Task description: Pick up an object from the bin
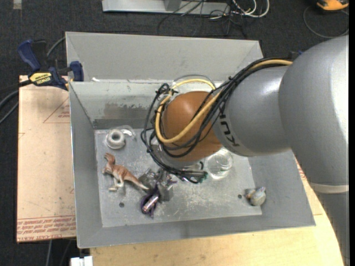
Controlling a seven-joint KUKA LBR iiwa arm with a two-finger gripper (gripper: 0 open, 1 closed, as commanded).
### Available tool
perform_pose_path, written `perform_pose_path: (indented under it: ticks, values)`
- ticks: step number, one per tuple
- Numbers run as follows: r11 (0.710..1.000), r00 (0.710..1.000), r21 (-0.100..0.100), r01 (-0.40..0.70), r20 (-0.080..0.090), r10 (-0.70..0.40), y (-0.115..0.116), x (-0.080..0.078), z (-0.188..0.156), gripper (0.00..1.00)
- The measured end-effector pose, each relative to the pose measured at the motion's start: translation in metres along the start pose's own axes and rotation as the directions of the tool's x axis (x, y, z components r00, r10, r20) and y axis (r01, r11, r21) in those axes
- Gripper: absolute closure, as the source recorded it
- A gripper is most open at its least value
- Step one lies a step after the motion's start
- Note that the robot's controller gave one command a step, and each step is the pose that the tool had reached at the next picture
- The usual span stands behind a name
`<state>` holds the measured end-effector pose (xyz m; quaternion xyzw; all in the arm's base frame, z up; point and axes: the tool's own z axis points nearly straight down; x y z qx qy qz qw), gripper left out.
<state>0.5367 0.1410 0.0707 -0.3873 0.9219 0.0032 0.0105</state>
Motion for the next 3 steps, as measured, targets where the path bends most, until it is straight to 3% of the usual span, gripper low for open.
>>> perform_pose_path:
  ticks: [1,2,3]
  values:
    - [0.995,0.995,0.003,0.100,0.007,-0.100,0.015,-0.046,-0.009,1.00]
    - [0.997,0.997,-0.002,0.082,0.000,-0.082,0.004,-0.014,-0.115,1.00]
    - [0.997,0.997,0.002,0.078,0.003,-0.078,0.001,-0.014,-0.129,1.00]
